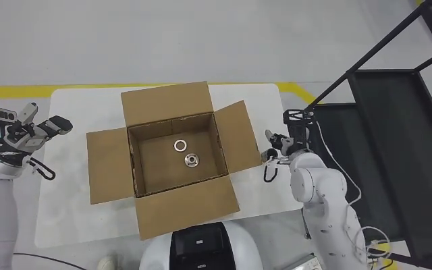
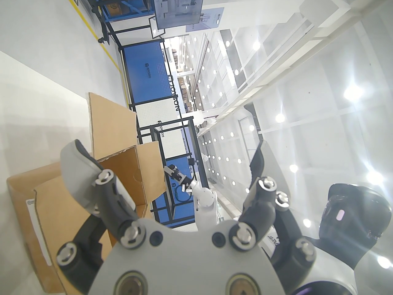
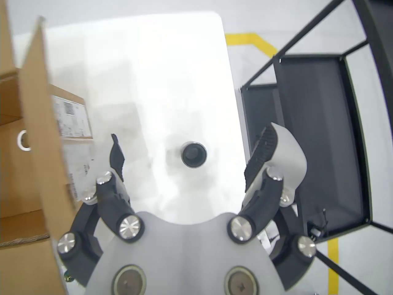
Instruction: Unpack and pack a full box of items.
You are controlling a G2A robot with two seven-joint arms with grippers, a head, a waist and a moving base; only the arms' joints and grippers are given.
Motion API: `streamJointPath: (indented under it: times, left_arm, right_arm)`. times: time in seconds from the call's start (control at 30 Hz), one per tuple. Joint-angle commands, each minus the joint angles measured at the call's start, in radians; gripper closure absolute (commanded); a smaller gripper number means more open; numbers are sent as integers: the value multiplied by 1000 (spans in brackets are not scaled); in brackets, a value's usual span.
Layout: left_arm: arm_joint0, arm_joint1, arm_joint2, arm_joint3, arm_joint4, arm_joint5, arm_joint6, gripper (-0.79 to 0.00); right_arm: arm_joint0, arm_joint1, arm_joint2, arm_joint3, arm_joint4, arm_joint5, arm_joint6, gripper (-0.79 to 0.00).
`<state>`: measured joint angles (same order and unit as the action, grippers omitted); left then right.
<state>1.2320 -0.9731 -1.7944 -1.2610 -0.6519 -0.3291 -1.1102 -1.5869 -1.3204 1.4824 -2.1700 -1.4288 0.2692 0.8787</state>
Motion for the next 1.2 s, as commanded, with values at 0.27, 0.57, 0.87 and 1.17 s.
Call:
streamJointPath:
  times: [0.27, 0.57, 0.87, 1.17]
  left_arm:
    - [0, 0, 0, 0, 0, 0, 0, -785]
    - [0, 0, 0, 0, 0, 0, 0, -785]
    - [0, 0, 0, 0, 0, 0, 0, -785]
    - [0, 0, 0, 0, 0, 0, 0, -785]
  right_arm:
    - [215, -10, -274, -6, 11, -308, 60, -785]
    - [564, -81, -594, 428, 195, -334, 177, -785]
    - [730, -154, -755, 758, 333, -312, 194, -785]
    - [770, -178, -806, 827, 371, -380, 215, -785]
